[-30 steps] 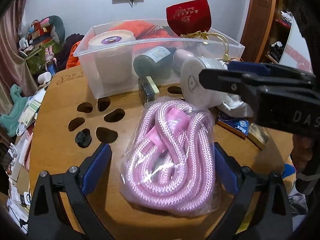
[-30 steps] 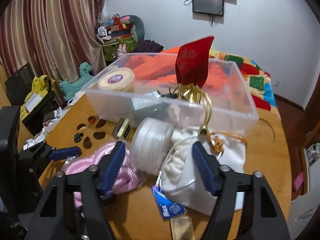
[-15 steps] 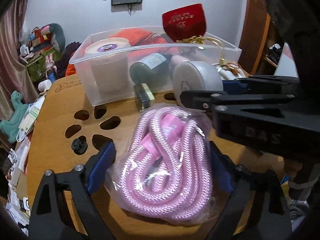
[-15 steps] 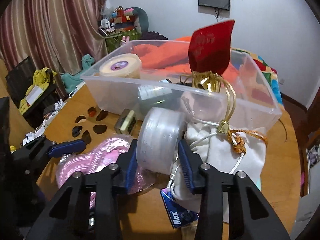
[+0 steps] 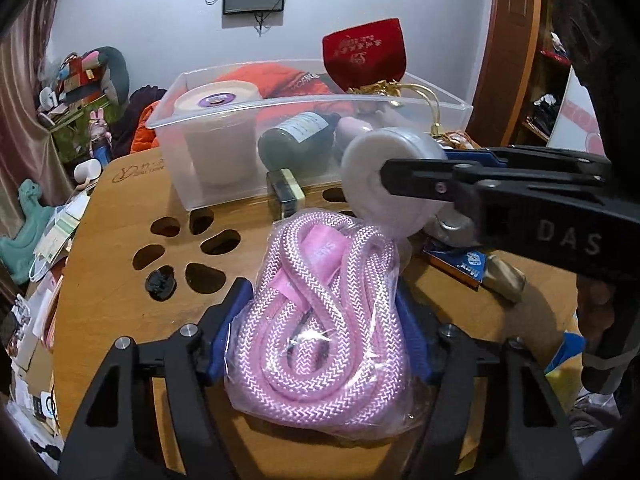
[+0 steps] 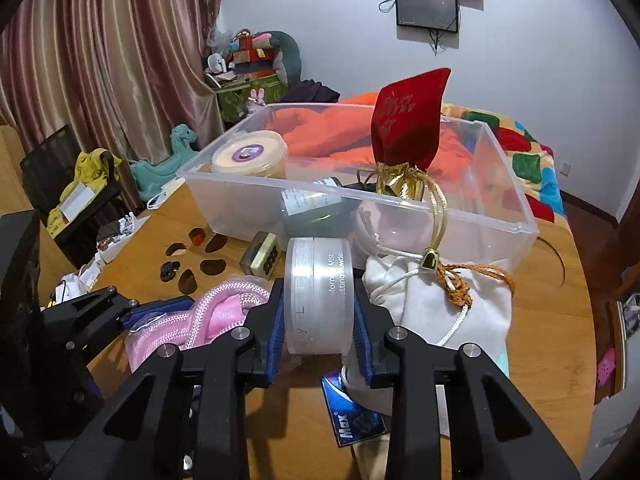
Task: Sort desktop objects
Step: 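Lift the pink rope bag and white jar and carry them toward the clear box, then lower the rope bag with the left tool while the right tool lowers the jar, both opening into the box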
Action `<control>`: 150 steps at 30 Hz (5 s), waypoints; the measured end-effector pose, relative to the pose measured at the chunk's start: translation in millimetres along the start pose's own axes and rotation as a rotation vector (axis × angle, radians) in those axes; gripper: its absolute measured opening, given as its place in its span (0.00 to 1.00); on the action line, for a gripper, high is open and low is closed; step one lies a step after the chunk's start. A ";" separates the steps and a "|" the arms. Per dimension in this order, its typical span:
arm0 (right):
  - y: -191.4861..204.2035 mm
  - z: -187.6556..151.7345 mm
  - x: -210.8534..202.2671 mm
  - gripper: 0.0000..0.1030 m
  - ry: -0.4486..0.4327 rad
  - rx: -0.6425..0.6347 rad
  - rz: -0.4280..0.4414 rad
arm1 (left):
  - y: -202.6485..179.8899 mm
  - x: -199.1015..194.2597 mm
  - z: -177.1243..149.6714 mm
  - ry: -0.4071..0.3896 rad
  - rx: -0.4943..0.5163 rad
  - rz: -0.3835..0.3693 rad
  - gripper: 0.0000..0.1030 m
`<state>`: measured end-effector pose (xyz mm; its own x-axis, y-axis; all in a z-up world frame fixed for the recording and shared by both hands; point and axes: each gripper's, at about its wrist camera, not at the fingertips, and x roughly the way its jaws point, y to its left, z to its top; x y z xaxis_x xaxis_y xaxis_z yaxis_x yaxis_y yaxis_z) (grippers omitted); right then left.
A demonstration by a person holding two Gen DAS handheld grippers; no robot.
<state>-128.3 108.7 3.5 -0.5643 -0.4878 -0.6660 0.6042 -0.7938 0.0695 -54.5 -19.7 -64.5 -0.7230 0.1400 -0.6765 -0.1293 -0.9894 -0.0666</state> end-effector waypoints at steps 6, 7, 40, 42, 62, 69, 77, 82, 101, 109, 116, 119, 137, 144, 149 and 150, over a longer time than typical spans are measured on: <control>-2.6 -2.4 -10.1 0.26 -0.016 0.011 0.014 | -0.1 -14.5 0.8 -0.035 -0.034 0.036 0.64; -3.2 -2.6 -12.6 0.26 -0.022 0.014 0.014 | 0.1 -16.8 1.0 -0.041 -0.038 0.038 0.64; -26.0 -4.1 -80.3 0.26 -0.151 0.070 0.025 | -8.0 -65.9 43.4 -0.199 -0.047 0.093 0.63; -29.5 -1.0 -82.3 0.26 -0.156 0.073 0.020 | -8.6 -64.3 47.3 -0.201 -0.041 0.093 0.63; -67.9 34.1 -73.5 0.26 -0.181 0.138 0.036 | 0.4 -52.7 99.7 -0.265 -0.030 0.092 0.62; -69.3 43.0 -77.0 0.26 -0.198 0.123 0.035 | 4.1 -45.5 112.9 -0.276 -0.017 0.092 0.62; -79.9 56.3 -64.1 0.26 -0.194 0.139 0.033 | 9.7 -23.5 123.5 -0.248 -0.019 0.090 0.62; -87.0 63.6 -53.5 0.26 -0.185 0.156 0.047 | 16.4 -7.5 132.6 -0.221 -0.042 0.067 0.61; -105.1 75.5 -10.0 0.26 -0.124 0.169 0.037 | 36.3 55.5 174.7 -0.061 -0.061 0.046 0.55; -105.1 73.4 4.2 0.26 -0.091 0.167 0.044 | 40.9 75.0 195.4 0.013 -0.032 0.091 0.40; -105.9 72.5 10.5 0.26 -0.077 0.164 0.031 | 44.8 91.1 205.6 0.030 -0.022 0.144 0.34; -105.9 72.0 14.3 0.26 -0.070 0.158 0.016 | 41.3 96.1 207.4 0.025 -0.002 0.188 0.34; -84.4 73.0 -5.1 0.27 -0.116 0.060 -0.085 | 16.1 68.7 195.2 -0.059 0.088 0.183 0.38; -83.0 65.0 -11.1 0.27 -0.111 0.068 -0.105 | 23.9 49.7 180.2 -0.066 0.058 0.177 0.43; -77.7 60.4 -19.8 0.27 -0.122 0.067 -0.111 | 24.7 33.4 167.8 -0.085 0.042 0.173 0.53; -75.9 59.7 -21.7 0.27 -0.124 0.063 -0.115 | 24.9 30.7 165.3 -0.087 0.040 0.174 0.53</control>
<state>-195.5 157.9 57.0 -0.6947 -0.4307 -0.5761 0.4977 -0.8661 0.0473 -192.1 -33.5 34.3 -0.7926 -0.0282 -0.6091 -0.0231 -0.9968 0.0761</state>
